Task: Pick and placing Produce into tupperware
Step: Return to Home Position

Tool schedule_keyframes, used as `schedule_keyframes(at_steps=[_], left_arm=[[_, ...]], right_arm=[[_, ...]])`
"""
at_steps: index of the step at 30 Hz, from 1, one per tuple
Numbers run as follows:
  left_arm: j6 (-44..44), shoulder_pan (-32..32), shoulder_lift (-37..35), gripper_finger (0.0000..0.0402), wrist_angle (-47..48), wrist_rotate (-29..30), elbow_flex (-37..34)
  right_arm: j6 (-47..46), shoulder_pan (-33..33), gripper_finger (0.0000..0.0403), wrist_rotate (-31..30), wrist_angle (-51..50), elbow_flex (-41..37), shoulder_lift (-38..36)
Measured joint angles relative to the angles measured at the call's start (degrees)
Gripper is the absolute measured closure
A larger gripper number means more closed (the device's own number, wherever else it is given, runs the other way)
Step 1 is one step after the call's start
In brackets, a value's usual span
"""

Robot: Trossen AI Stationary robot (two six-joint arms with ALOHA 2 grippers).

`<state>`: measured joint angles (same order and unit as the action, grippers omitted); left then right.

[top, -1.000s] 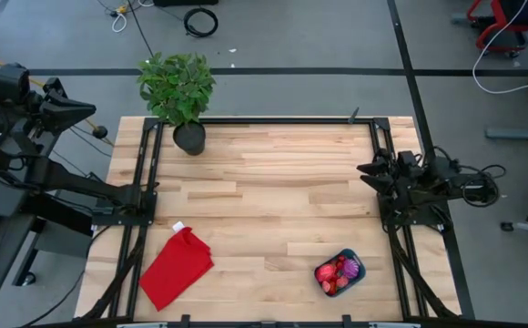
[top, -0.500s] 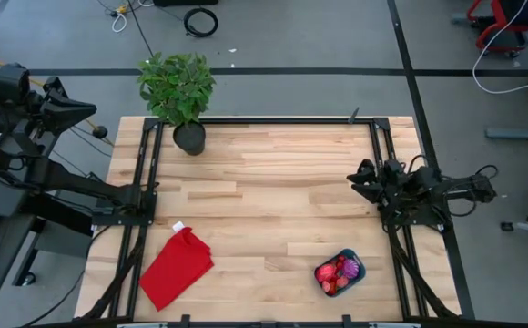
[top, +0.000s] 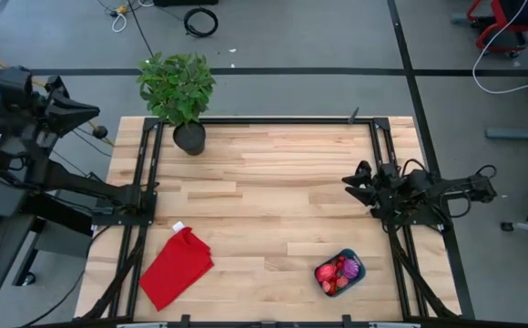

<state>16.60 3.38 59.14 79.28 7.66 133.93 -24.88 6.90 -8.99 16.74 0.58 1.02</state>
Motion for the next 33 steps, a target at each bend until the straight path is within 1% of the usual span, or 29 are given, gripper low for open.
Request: schedule_keyframes(at_steps=[4, 8, 14, 19, 22, 25, 33], left_arm=[[-1.33, 0.00, -0.29, 0.0367, -0.04, -0.02, -4.23], [-1.22, 0.00, -0.57, 0.0360, -3.12, 0.00, -11.27], [-3.74, -0.07, -1.50, 0.0362, -17.77, -0.40, -26.86], [-2.01, -0.07, -4.61, 0.0369, -23.69, -2.71, -38.73], [0.84, -0.07, -8.57, 0.0372, -24.39, -2.83, -45.19], [2.77, -0.07, -14.44, 0.0369, -26.92, -2.82, -50.37], [3.37, -0.07, -32.47, 0.0359, -39.10, -2.19, -65.60]], right_arm=[[-0.58, 0.00, 0.0220, 0.04, -2.80, 0.00, 0.02], [-0.84, 0.00, 0.0220, 0.05, -4.53, 0.00, 0.04], [-0.84, 0.00, 0.0220, 0.06, -4.82, -0.01, 0.04], [-0.86, 0.00, 0.0220, 0.07, -4.81, -0.02, 0.04], [-0.86, 0.00, 0.0220, 0.07, -4.80, -0.02, 0.06], [-0.86, 0.00, 0.0220, 0.07, -4.79, -0.02, 0.07], [-0.86, 0.00, 0.0220, 0.09, -4.79, -0.04, 0.07]])
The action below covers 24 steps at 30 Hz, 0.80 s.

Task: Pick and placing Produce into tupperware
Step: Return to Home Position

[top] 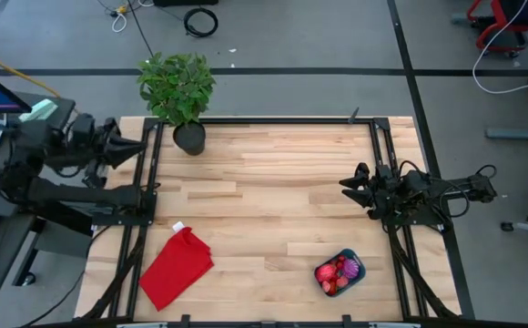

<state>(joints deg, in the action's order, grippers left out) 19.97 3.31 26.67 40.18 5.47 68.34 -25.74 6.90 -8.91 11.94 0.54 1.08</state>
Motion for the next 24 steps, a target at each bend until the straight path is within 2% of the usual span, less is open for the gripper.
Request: schedule_keyframes(at_steps=[5, 11, 16, 24], left_arm=[[0.74, 0.00, -11.22, 0.0360, -7.23, 2.65, -11.63], [1.95, 0.00, -20.58, 0.0368, -15.10, 2.94, -25.74], [1.47, 0.00, -24.49, 0.0367, -27.38, 3.00, -38.11], [3.94, 0.00, -25.20, 0.0358, -43.68, 2.87, -53.31]], right_arm=[[-0.02, 0.00, 0.0220, 0.00, 0.00, 0.00, 0.00], [-0.02, 0.00, 0.0220, 0.00, 0.02, 0.00, 0.00], [-0.02, 0.00, 0.0220, 0.00, 0.00, 0.00, 0.00], [-0.06, -0.02, 0.0220, 0.00, -1.70, 0.79, 0.02]])
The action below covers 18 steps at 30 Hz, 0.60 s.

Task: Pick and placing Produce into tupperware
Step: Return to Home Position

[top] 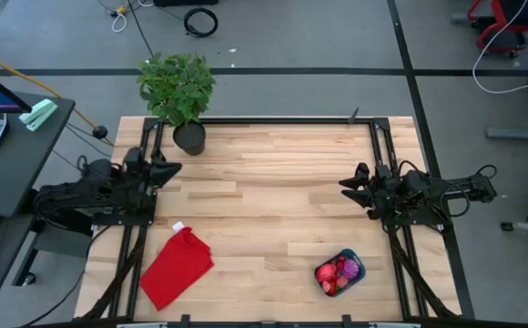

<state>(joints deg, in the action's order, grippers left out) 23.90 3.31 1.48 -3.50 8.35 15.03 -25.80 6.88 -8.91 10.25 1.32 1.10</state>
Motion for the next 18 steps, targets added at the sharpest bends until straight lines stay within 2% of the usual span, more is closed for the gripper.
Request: schedule_keyframes(at_steps=[7, 18], left_arm=[[2.79, 0.00, 0.00, 0.0368, -8.06, 0.04, -8.12], [3.58, 0.00, 0.00, 0.0363, -6.90, 0.01, -11.42]], right_arm=[[0.02, 0.00, 0.0220, 0.00, -0.40, 0.00, 0.00], [0.02, 0.00, 0.0220, 0.00, -0.40, 0.11, 0.00]])
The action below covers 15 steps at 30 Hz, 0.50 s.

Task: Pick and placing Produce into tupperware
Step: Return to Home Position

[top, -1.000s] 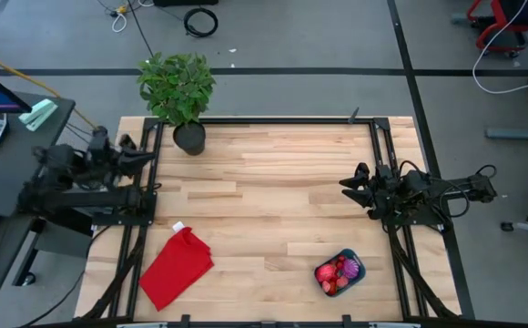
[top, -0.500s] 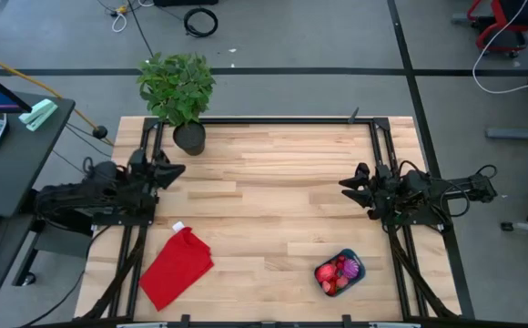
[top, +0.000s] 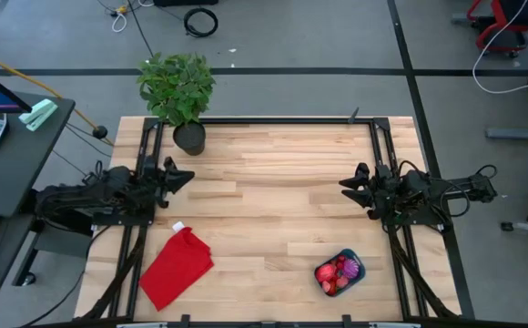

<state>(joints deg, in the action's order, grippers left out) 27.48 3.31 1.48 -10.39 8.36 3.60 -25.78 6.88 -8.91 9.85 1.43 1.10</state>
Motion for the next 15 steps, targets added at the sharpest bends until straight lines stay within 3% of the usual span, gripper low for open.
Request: schedule_keyframes(at_steps=[15], left_arm=[[0.58, -0.02, 0.00, 0.0370, 2.66, -0.02, -3.09]], right_arm=[[0.00, -0.01, 0.0220, -0.02, 0.00, 0.09, 0.00]])
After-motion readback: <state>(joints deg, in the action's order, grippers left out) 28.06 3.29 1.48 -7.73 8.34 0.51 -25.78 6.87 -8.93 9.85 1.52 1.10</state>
